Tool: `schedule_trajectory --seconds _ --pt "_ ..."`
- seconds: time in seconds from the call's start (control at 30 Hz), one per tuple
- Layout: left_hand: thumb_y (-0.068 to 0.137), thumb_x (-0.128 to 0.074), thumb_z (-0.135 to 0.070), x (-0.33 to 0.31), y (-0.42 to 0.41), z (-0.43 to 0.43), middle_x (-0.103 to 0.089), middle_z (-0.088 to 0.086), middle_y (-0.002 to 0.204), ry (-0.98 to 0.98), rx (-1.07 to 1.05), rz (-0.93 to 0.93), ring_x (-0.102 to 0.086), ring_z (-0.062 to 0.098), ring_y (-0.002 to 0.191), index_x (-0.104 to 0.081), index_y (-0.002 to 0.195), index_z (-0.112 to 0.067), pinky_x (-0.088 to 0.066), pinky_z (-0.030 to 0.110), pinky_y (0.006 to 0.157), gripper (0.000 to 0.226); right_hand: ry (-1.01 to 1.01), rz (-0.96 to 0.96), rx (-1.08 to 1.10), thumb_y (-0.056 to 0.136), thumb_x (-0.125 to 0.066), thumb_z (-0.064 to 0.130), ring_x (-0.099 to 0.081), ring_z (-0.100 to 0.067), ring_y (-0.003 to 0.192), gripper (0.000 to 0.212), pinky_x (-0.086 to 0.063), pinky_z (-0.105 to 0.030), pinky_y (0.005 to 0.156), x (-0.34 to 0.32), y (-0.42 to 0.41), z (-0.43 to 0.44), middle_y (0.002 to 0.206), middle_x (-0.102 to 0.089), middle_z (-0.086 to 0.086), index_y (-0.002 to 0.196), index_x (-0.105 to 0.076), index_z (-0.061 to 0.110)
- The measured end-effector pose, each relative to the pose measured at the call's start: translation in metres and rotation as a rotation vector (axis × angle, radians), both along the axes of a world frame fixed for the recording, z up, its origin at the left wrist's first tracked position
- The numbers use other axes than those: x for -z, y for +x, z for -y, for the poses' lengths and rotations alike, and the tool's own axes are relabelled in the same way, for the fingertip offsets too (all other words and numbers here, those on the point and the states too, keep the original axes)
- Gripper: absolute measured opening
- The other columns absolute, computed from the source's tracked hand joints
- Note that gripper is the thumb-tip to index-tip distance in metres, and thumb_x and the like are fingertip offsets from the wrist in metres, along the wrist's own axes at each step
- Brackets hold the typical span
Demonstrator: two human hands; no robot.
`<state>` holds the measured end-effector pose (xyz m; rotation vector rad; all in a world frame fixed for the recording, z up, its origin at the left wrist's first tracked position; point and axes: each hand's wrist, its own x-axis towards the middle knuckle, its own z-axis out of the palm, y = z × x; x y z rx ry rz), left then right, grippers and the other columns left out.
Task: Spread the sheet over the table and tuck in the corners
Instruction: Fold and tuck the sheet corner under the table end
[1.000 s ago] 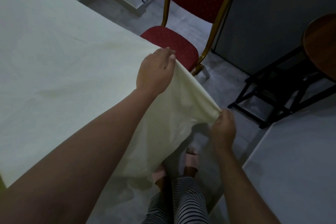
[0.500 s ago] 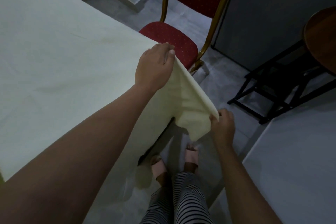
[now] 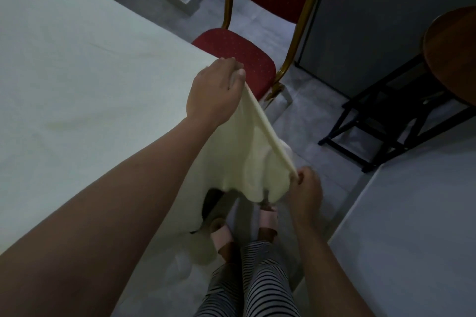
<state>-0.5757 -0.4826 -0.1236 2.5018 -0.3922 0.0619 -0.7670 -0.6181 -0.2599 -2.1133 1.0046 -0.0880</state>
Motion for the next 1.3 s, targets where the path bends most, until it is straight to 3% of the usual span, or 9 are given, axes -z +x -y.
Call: schedule_trajectory --seconds 0.2,0.37,0.47,0.6,0.7,0.8,1.0,1.13,1.3 --pt "0.097 -0.039 -0.039 0.001 0.0 0.0 -0.061 -0.003 0.126 0.008 0.007 0.012 -0.055 0.013 0.116 -0.062 0.118 -0.02 -0.04 0.033 0.1 0.036 0.291 -0.062 0.007 0.083 -0.051 -0.001 -0.052 -0.022 0.079 0.015 -0.035 -0.027 0.059 0.014 0.016 -0.031 0.088 -0.055 -0.008 0.083 -0.044 0.013" --pt "0.097 -0.039 -0.039 0.0 0.0 0.0 -0.062 -0.003 0.126 0.013 0.015 0.015 -0.054 0.013 0.117 -0.061 0.119 -0.02 -0.04 0.034 0.099 0.037 0.334 -0.149 -0.026 0.086 -0.052 0.0 -0.056 -0.024 0.101 0.024 -0.05 -0.036 0.084 0.013 0.02 -0.038 0.11 -0.058 -0.008 0.106 -0.051 0.012" --pt "0.097 -0.04 -0.039 -0.001 -0.001 0.0 -0.062 -0.003 0.126 0.009 0.013 0.017 -0.055 0.013 0.117 -0.062 0.118 -0.02 -0.04 0.034 0.099 0.036 0.327 -0.158 -0.073 0.085 -0.051 0.0 -0.056 -0.019 0.087 0.029 -0.044 -0.026 0.071 0.009 0.019 -0.026 0.104 -0.063 -0.008 0.111 -0.06 0.009" --pt "0.097 -0.041 -0.038 -0.001 -0.001 0.0 -0.063 -0.003 0.123 0.008 0.011 0.025 -0.056 0.014 0.113 -0.062 0.118 -0.018 -0.04 0.033 0.098 0.035 0.267 -0.168 -0.067 0.082 -0.068 0.022 -0.052 -0.015 0.069 0.011 -0.031 -0.022 0.049 -0.005 0.004 -0.002 0.078 -0.062 -0.001 0.081 -0.06 0.016" --pt "0.096 -0.043 -0.038 -0.002 -0.001 0.0 -0.065 -0.004 0.119 0.0 0.0 0.018 -0.058 0.015 0.109 -0.062 0.117 -0.019 -0.04 0.032 0.096 0.034 0.332 -0.106 -0.13 0.076 -0.076 0.031 -0.054 -0.012 0.068 0.024 -0.035 -0.025 0.049 -0.031 -0.004 0.021 0.075 -0.058 0.008 0.08 -0.055 0.02" --pt "0.095 -0.043 -0.039 -0.002 -0.001 0.0 -0.065 -0.005 0.117 -0.006 -0.012 0.017 -0.058 0.015 0.108 -0.062 0.116 -0.02 -0.04 0.032 0.095 0.034 0.482 -0.018 -0.206 0.079 -0.066 0.018 -0.059 -0.011 0.079 0.017 -0.047 -0.03 0.061 -0.056 0.005 0.036 0.087 -0.062 0.005 0.09 -0.055 0.024" --pt "0.095 -0.041 -0.04 -0.001 -0.001 0.0 -0.065 -0.004 0.118 -0.01 -0.008 0.008 -0.058 0.014 0.108 -0.061 0.118 -0.02 -0.041 0.034 0.096 0.037 0.255 -0.036 -0.259 0.078 -0.043 -0.007 -0.049 -0.015 0.065 0.025 -0.036 -0.027 0.055 -0.041 0.021 0.044 0.072 -0.057 -0.005 0.084 -0.061 0.009" --pt "0.096 -0.04 -0.04 -0.001 -0.001 0.0 -0.065 -0.004 0.118 -0.019 -0.004 0.003 -0.058 0.014 0.108 -0.061 0.118 -0.02 -0.042 0.037 0.099 0.037 0.194 -0.1 -0.335 0.082 -0.047 -0.007 -0.052 -0.024 0.081 0.017 -0.035 -0.028 0.06 -0.005 0.007 0.042 0.087 -0.057 -0.013 0.088 -0.06 0.003" --pt "0.095 -0.039 -0.04 -0.001 -0.001 0.001 -0.066 -0.004 0.116 -0.013 0.006 0.008 -0.059 0.015 0.107 -0.061 0.117 -0.019 -0.043 0.039 0.098 0.037 0.171 -0.062 -0.263 0.081 -0.058 0.001 -0.052 -0.021 0.075 0.014 -0.032 -0.024 0.051 0.013 0.005 0.037 0.083 -0.057 -0.007 0.083 -0.05 0.012"
